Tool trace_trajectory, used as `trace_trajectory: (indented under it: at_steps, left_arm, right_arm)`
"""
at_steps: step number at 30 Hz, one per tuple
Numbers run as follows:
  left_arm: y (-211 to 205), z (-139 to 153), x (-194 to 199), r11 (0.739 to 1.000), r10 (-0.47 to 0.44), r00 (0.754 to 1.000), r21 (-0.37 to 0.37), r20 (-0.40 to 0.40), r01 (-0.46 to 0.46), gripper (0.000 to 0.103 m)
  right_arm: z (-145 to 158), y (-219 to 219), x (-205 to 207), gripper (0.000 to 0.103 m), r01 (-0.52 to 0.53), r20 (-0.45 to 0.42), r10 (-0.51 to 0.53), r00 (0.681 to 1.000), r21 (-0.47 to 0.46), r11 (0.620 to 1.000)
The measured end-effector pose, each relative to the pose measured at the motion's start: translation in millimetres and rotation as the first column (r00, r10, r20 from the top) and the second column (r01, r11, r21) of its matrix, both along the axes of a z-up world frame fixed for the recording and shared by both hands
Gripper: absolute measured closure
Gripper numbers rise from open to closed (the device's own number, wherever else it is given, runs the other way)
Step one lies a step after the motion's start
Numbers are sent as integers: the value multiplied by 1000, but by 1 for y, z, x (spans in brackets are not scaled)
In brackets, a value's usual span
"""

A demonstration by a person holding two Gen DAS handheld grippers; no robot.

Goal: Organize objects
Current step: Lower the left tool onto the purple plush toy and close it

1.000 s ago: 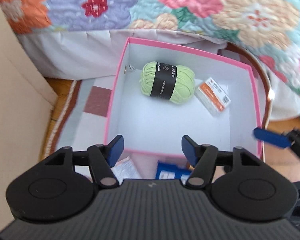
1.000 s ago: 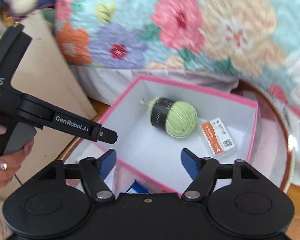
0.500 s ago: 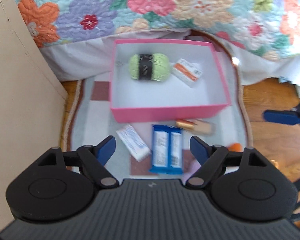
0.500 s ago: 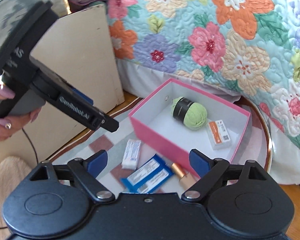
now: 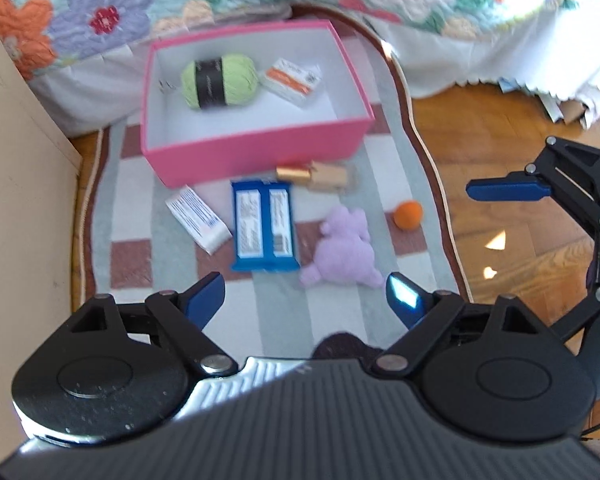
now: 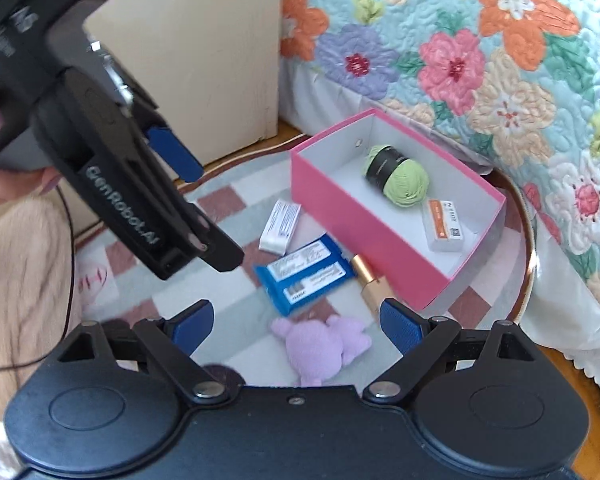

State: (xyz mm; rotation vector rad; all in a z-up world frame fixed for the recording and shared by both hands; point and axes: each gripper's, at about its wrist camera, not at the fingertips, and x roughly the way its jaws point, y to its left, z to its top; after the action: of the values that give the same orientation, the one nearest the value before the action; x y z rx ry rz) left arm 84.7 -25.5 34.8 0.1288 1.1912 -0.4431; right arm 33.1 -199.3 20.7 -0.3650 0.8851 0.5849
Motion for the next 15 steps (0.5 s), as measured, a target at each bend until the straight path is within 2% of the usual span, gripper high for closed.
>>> trace_trajectory:
  at_steps: [4,12,15]
  left_arm:
    - [-9,-20,-6,1000,-15,999,0,-36,15,7]
    - [-20,-66,-3,1000,2,994,5,-109,-2,4]
    - [-21,-85,2,1000,26,994,-1,-107,-26,4]
  right_arm:
    - [-20,-3,-12,10,-22,-14,22,1000,-17,1000]
    - [-66,-1,-29,10,-84,19,86,996,-85,993]
    - [-87,-1,-24,10,-77,16,78,997,-69,995]
